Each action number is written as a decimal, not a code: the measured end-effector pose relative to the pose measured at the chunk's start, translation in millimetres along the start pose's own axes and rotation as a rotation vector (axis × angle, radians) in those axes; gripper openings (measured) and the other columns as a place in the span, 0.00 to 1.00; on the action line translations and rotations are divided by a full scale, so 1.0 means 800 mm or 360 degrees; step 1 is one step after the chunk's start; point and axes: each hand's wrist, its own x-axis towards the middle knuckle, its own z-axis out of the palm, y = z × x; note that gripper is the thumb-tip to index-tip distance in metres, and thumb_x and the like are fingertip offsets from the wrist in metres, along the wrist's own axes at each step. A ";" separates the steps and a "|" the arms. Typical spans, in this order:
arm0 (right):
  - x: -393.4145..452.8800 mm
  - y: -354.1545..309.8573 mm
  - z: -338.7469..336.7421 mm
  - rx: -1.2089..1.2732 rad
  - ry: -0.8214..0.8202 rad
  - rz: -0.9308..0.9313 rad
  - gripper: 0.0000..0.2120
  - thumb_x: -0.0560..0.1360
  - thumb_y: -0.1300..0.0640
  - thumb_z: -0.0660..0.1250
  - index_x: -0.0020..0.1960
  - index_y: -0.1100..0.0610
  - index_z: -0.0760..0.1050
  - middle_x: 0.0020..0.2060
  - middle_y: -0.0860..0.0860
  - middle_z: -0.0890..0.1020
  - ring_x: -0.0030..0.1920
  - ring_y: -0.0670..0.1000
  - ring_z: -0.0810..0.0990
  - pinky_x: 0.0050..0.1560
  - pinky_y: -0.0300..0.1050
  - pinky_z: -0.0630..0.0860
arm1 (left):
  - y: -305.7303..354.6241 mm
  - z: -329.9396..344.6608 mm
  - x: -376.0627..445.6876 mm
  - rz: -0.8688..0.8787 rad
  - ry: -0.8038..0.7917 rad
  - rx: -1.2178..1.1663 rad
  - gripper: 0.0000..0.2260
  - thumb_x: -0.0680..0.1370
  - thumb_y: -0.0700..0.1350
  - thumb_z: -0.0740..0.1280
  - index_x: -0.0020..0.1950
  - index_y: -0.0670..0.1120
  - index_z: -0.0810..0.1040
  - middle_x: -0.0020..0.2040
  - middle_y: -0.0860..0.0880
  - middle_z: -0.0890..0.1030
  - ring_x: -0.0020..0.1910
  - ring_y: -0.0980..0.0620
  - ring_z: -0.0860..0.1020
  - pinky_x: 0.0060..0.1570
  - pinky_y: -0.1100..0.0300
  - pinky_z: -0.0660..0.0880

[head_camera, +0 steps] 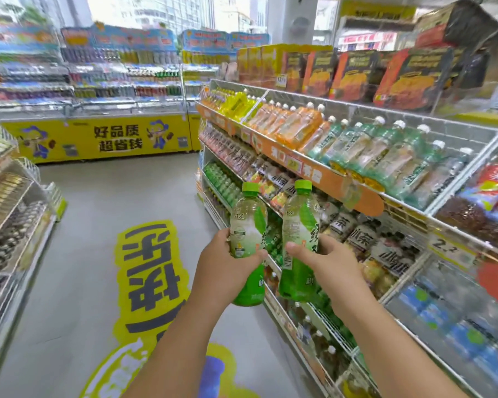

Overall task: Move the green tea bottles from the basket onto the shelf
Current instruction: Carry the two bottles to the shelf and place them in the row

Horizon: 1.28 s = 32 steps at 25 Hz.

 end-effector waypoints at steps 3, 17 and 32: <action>0.060 0.008 0.018 0.0054 0.0079 0.0004 0.11 0.74 0.55 0.77 0.44 0.46 0.75 0.38 0.31 0.79 0.29 0.28 0.77 0.27 0.24 0.71 | -0.010 0.010 0.076 0.0016 -0.0069 0.0026 0.18 0.67 0.54 0.80 0.46 0.63 0.72 0.47 0.61 0.83 0.46 0.62 0.81 0.43 0.61 0.76; 0.254 0.061 0.071 -0.0061 0.0881 0.0222 0.46 0.67 0.37 0.79 0.79 0.51 0.66 0.75 0.45 0.70 0.76 0.50 0.68 0.72 0.52 0.66 | -0.026 0.110 0.386 0.0274 -0.1012 0.0042 0.25 0.65 0.59 0.79 0.58 0.60 0.73 0.49 0.62 0.82 0.47 0.64 0.80 0.51 0.55 0.79; 0.291 0.215 0.036 0.0106 0.1283 0.0404 0.43 0.64 0.35 0.80 0.75 0.49 0.72 0.71 0.40 0.73 0.72 0.44 0.71 0.73 0.49 0.67 | -0.130 0.275 0.415 0.0195 -0.1519 0.0105 0.27 0.65 0.57 0.80 0.60 0.57 0.75 0.50 0.59 0.85 0.48 0.60 0.83 0.53 0.52 0.81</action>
